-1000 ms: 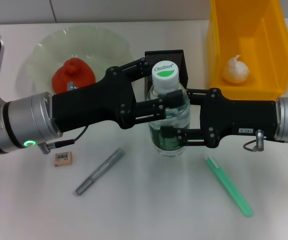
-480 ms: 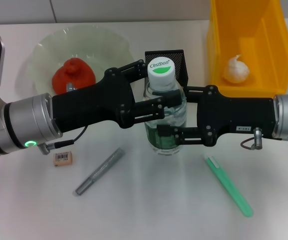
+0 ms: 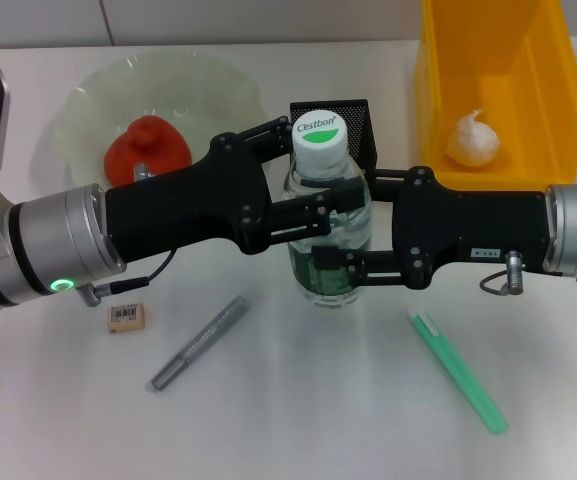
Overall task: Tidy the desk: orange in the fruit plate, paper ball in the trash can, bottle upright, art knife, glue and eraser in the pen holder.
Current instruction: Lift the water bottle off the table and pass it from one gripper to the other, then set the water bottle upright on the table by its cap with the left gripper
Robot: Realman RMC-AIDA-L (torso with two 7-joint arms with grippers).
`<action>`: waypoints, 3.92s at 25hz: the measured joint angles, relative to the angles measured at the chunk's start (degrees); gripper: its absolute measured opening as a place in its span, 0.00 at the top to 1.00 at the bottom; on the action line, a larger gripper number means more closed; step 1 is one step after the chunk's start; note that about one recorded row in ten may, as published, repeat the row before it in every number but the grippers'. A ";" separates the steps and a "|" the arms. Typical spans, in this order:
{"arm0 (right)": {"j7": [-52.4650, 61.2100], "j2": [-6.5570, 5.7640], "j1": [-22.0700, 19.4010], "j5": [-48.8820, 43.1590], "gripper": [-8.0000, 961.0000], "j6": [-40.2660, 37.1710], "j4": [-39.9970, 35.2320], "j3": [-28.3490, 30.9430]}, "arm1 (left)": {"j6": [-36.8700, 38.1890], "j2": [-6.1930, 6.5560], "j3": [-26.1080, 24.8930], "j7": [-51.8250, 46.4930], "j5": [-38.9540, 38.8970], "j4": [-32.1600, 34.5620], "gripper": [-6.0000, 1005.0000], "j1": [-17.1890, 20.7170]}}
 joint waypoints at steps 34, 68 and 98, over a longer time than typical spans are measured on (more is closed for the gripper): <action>0.08 0.07 -0.19 -0.05 0.27 0.51 0.30 -1.58 | 0.53 0.12 -0.39 2.26 -0.27 -0.79 0.50 0.60; -0.51 0.07 0.15 0.76 0.24 -0.09 0.00 -2.41 | 0.53 0.12 -0.62 2.20 -0.29 -0.78 0.55 0.36; -3.45 -0.03 -1.75 0.65 0.24 5.03 2.60 -2.08 | 1.05 0.65 -2.48 -2.95 -3.16 7.80 0.55 2.31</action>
